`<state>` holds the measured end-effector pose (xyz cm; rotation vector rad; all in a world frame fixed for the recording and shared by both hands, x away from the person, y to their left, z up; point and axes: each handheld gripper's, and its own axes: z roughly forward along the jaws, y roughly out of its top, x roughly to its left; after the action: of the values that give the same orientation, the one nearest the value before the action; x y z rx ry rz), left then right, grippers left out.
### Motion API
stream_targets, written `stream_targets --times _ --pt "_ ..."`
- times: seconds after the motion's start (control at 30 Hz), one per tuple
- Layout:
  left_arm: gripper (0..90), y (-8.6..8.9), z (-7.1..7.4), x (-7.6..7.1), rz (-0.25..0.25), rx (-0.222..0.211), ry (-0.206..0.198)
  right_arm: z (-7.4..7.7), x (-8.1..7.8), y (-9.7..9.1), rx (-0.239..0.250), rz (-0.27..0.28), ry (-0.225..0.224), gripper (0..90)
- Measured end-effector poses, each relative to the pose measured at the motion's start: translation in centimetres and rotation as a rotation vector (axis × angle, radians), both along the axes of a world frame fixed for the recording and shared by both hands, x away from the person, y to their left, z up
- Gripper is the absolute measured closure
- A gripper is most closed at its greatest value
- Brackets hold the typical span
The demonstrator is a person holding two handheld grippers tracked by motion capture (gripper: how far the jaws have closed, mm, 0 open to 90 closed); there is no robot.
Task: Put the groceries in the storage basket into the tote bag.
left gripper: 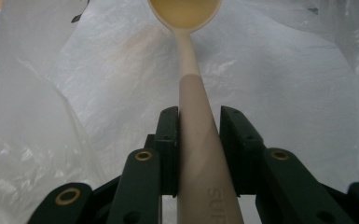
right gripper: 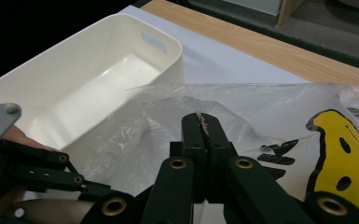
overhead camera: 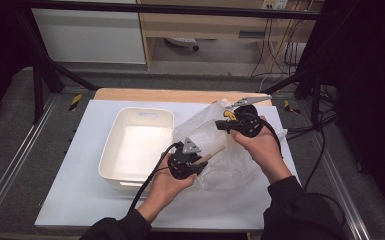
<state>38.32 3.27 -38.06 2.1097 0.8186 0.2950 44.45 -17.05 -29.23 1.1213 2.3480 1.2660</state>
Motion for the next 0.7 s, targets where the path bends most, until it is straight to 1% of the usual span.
stream_targets --times 0.03,0.07,0.17,0.27,0.37,0.5,0.57,0.6,0.7 --pt "68.9 -0.3 -0.1 0.0 0.005 0.001 -0.013 0.0 0.0 0.0 0.000 -0.001 -0.003 90.0" --pt "68.9 -0.4 -0.2 0.0 0.009 -0.001 -0.017 0.1 -0.1 -0.1 0.001 0.001 -0.006 90.0" --pt "68.9 -1.0 -0.6 0.1 0.013 -0.023 -0.005 0.3 -0.2 -0.1 0.003 -0.001 -0.005 90.0" --pt "68.9 -1.6 -1.1 0.3 0.010 -0.028 0.001 0.5 -0.3 -0.1 0.007 -0.001 -0.009 90.0" --pt "68.9 -2.1 -1.7 0.6 0.010 -0.017 -0.005 0.6 -0.3 -0.2 0.004 0.002 -0.018 90.0" --pt "68.9 -2.5 -2.6 1.1 0.014 0.012 -0.019 0.8 -0.4 -0.2 0.006 0.004 -0.018 90.0" --pt "68.9 -2.7 -3.1 1.2 0.027 0.020 -0.023 0.9 -0.4 -0.1 0.006 0.005 -0.020 90.0" --pt "68.9 -2.7 -3.2 1.3 0.027 0.028 -0.031 1.0 -0.4 -0.1 0.007 0.004 -0.018 90.0" --pt "68.9 -2.8 -3.5 1.3 0.029 0.031 -0.049 1.1 -0.4 0.0 0.007 0.001 -0.020 90.0"
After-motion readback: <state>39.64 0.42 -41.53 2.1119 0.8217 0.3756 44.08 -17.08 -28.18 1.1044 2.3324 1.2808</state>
